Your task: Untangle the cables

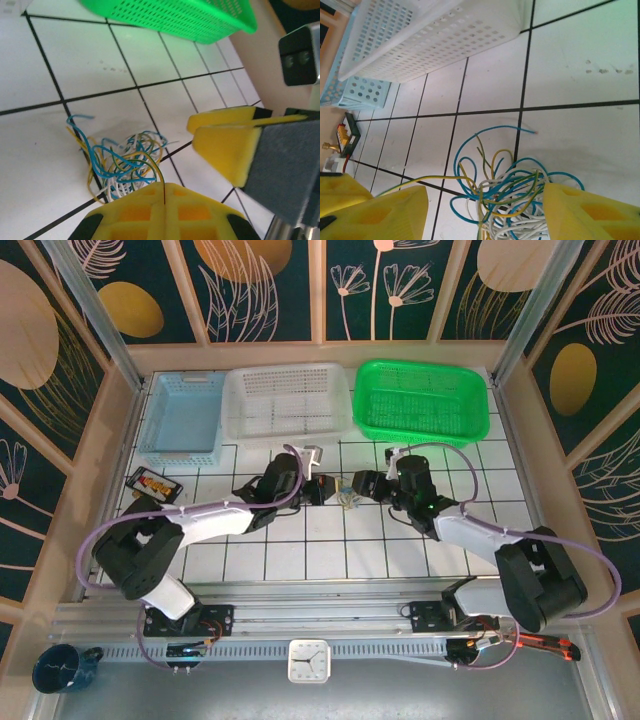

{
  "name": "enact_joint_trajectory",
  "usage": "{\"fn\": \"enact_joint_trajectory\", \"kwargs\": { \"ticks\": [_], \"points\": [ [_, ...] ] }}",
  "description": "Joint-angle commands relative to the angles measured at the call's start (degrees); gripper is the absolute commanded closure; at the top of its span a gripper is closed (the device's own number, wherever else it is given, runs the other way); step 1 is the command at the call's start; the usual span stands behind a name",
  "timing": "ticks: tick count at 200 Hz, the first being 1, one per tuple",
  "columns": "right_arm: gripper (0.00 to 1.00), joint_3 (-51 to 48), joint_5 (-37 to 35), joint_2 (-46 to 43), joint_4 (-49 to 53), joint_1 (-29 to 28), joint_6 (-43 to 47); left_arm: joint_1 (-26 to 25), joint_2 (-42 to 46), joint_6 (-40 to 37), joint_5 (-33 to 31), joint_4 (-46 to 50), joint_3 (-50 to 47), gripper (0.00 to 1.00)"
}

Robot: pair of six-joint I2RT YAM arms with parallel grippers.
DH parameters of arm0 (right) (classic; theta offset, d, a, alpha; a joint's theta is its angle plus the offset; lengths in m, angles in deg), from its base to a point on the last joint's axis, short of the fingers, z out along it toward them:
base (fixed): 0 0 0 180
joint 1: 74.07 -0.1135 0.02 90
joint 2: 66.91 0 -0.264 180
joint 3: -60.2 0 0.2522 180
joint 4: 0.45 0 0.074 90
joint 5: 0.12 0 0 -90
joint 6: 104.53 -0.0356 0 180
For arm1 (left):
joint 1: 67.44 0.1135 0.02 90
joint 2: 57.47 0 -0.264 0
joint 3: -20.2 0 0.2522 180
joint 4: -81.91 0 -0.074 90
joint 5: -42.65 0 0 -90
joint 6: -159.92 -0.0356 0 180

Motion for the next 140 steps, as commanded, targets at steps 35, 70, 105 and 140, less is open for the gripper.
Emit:
{"fn": "enact_joint_trajectory", "kwargs": {
  "ticks": [35, 70, 105, 140],
  "points": [
    [0.35, -1.3, -1.7, -2.5, -1.0, -2.4, 8.5, -0.3, 4.0, -1.2, 0.5, 3.7, 3.2, 1.00],
    [0.35, -1.1, -2.0, -0.9, -4.0, -6.1, 10.3, -0.3, 4.9, -0.5, 0.8, 3.6, 3.6, 1.00],
    [0.35, 0.0, -4.3, 2.5, -7.5, -8.4, 10.8, -0.3, 5.4, 0.0, 1.4, 3.4, 3.6, 1.00],
    [0.35, 2.1, -5.0, 7.8, -12.0, -8.6, 10.5, -0.3, 6.0, 0.6, 1.7, 3.0, 3.4, 1.00]
  ]
}}
